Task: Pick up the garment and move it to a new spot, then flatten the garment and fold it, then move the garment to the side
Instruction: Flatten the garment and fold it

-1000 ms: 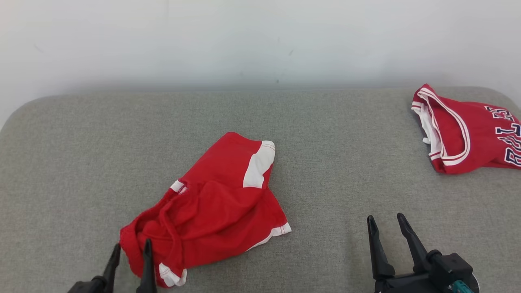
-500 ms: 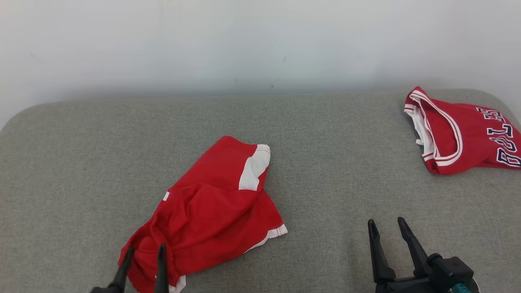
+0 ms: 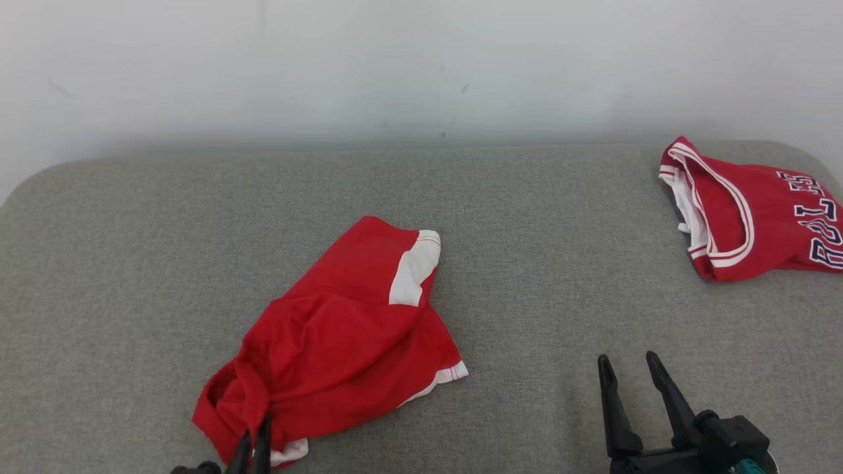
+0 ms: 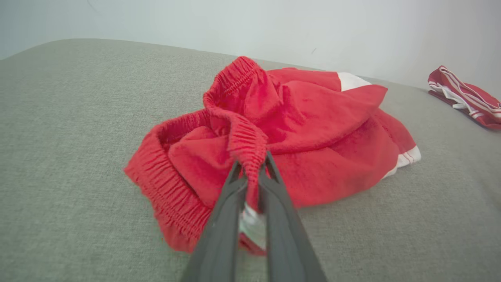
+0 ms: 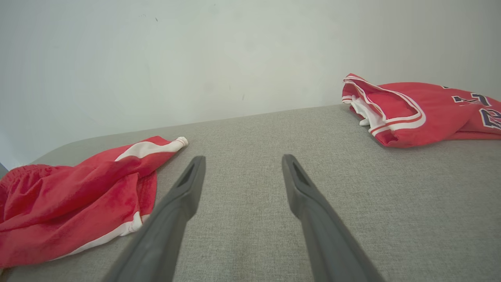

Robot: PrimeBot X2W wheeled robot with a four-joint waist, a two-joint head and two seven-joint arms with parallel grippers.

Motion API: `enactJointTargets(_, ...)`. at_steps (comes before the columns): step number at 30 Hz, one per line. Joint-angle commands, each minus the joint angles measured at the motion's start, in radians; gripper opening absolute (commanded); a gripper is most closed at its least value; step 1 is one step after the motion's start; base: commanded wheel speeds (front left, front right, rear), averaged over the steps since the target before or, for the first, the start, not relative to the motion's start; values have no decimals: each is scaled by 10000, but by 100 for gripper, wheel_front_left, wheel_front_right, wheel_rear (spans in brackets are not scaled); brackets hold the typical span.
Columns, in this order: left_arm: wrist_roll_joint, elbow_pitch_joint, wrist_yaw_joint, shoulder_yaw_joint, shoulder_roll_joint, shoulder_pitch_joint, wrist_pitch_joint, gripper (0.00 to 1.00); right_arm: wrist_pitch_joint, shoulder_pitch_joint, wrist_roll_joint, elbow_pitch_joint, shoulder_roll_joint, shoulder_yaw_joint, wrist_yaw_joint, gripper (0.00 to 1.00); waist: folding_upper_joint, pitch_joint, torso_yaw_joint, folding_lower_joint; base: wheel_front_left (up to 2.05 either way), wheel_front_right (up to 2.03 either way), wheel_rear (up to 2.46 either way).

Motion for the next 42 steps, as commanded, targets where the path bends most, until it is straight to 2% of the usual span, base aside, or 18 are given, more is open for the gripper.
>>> enactJointTargets(1, -117, -108, -33, -20, 26, -80, -27, 0, -5, 92, 20, -24, 7, -68, -30, 100, 0, -5, 70, 0, 0, 0, 0)
enactJointTargets(6, -284, -771, -23, 273, -18, 60, -27, 0, -6, 108, -12, -5, 7, -114, -30, 100, 0, -35, 248, 0, 0, 0, 0)
enactJointTargets(11, -504, -1324, 222, 661, -72, 706, -27, 0, -6, 102, 61, 54, 7, -27, -30, 100, 0, -58, 403, 0, 0, 0, 0)
enactJointTargets(17, -647, -1091, 410, 808, -117, 1209, -27, 0, -6, 94, 68, 200, 7, 51, -30, 100, 0, -85, 534, 0, 0, 0, 0)
enactJointTargets(18, -635, -1049, 398, 804, -124, 1200, -27, 5, -6, 92, 60, 229, 8, 72, -30, 100, 0, -91, 549, 0, 0, 0, 0)
enactJointTargets(19, -635, -1049, 398, 804, -124, 1200, -27, 5, -6, 92, 60, 229, 8, 72, -30, 100, 0, -91, 549, 0, 0, 0, 0)
enactJointTargets(20, -613, -1009, 398, 817, -125, 1172, -27, 44, -4, 81, 53, 249, 7, 80, -30, 100, 0, -99, 565, 0, 0, 0, 0)
enactJointTargets(21, -592, -960, 397, 829, -127, 1145, -27, 100, -4, 64, 44, 272, 7, 88, -30, 100, 0, -106, 573, 0, 0, 0, 0)
enactJointTargets(35, 340, -2321, 596, 1695, -203, 928, -27, 100, -4, -193, -311, 400, 7, 417, -30, 100, 0, -341, 790, 0, 0, 0, 0)
enactJointTargets(38, 783, -2404, 504, 1509, -212, 1065, -27, 100, -4, -192, -334, 461, 5, 533, -30, 100, 0, -413, 836, 0, 0, 0, 0)
enactJointTargets(42, 844, -2349, 494, 1325, -202, 1249, -27, 100, -4, -186, -396, 608, 7, 758, -30, 100, 0, -487, 898, 0, 0, 0, 0)
